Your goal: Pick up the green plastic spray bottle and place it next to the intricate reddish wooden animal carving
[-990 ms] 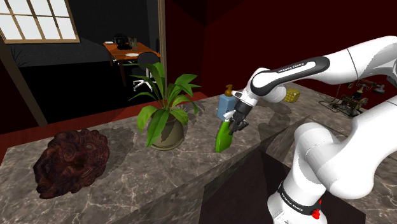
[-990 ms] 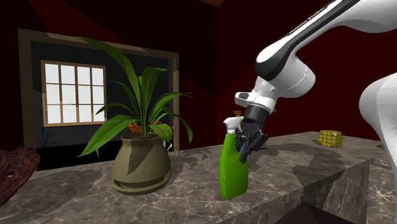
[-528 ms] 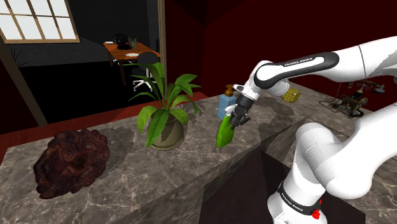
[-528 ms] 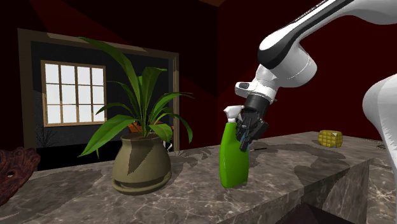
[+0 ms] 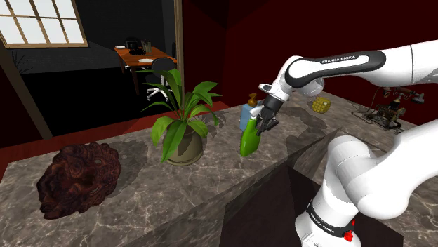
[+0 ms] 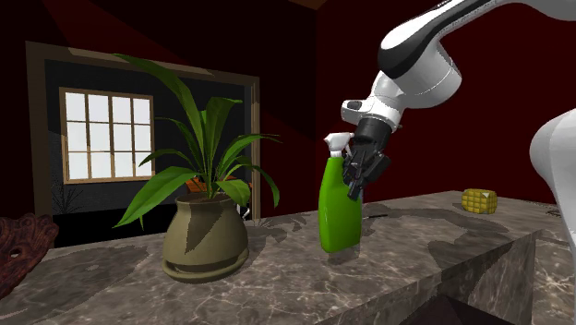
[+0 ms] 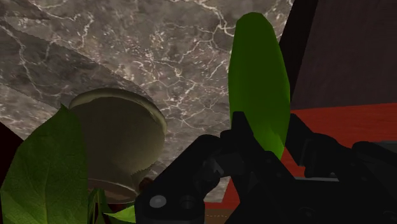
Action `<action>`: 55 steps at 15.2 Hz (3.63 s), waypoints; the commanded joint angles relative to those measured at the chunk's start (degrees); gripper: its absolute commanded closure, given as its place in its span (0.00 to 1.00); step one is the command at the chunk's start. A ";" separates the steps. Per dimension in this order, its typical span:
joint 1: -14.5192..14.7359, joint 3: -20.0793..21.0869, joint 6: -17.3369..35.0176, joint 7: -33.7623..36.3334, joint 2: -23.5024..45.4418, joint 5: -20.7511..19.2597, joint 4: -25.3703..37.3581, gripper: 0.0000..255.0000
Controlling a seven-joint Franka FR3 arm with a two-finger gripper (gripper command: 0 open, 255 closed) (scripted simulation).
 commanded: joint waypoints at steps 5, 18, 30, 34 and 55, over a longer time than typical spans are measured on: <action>-0.85 3.28 -4.63 2.08 -1.81 0.77 2.86 1.00; -1.14 8.80 -13.83 5.89 -3.99 2.84 10.16 1.00; -0.11 12.40 -21.65 8.90 -3.98 4.95 18.39 1.00; 0.42 13.32 -24.16 9.81 -3.60 5.66 21.44 1.00; 11.21 18.27 -18.99 18.13 10.77 15.04 32.34 1.00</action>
